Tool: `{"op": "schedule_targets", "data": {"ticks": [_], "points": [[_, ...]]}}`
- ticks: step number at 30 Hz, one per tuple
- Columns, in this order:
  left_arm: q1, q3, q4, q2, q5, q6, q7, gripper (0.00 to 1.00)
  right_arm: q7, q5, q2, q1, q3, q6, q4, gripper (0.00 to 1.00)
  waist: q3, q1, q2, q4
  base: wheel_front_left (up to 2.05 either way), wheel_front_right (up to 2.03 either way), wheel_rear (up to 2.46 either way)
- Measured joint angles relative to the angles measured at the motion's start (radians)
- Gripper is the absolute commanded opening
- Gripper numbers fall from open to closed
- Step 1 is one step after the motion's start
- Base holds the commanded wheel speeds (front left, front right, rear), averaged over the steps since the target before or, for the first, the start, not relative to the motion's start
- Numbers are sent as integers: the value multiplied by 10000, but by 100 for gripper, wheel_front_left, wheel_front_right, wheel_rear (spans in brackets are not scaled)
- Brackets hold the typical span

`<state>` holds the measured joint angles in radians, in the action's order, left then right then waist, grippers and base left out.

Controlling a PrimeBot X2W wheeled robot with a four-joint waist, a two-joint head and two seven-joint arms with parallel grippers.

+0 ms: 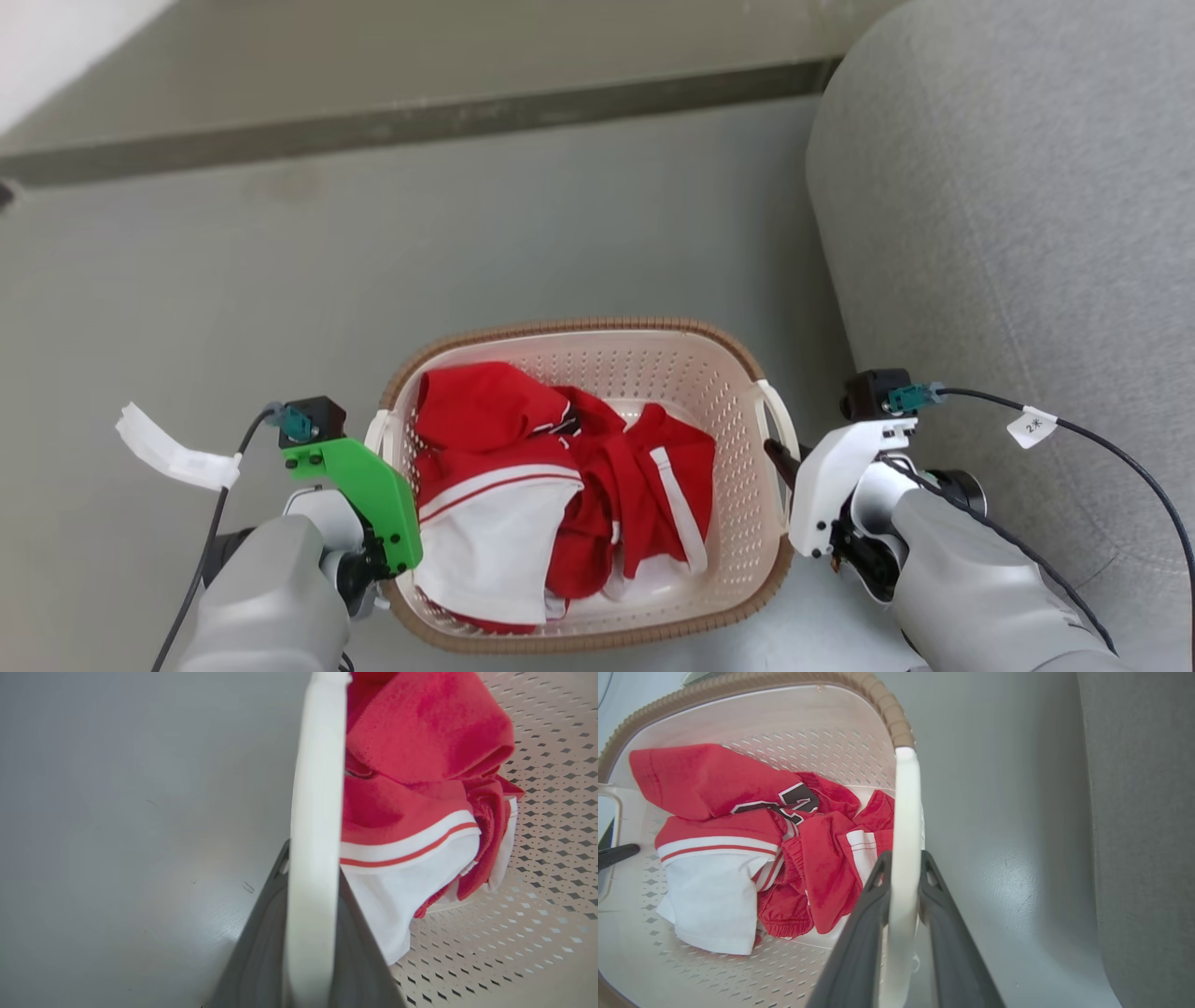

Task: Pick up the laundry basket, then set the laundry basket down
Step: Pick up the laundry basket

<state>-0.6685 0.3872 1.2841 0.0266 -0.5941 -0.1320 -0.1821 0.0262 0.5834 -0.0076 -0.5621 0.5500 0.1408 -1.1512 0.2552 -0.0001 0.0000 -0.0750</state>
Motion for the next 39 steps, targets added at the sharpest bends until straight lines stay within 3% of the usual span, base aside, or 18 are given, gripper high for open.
{"op": "schedule_targets", "data": {"ticks": [20, 39], "points": [[952, -146, 63, -17, -351, 0, -895, 0, -1135, 729, -12, 600, 564, -2, -38, 0, -2152, 0, 0, -69, 0, 0, 0], [1337, -301, 105, -27, -625, 19, -1338, 0, -1684, 1043, -12, 636, 823, -2, -130, 0, -2791, 0, 0, -83, 0, 0, 0]]}}
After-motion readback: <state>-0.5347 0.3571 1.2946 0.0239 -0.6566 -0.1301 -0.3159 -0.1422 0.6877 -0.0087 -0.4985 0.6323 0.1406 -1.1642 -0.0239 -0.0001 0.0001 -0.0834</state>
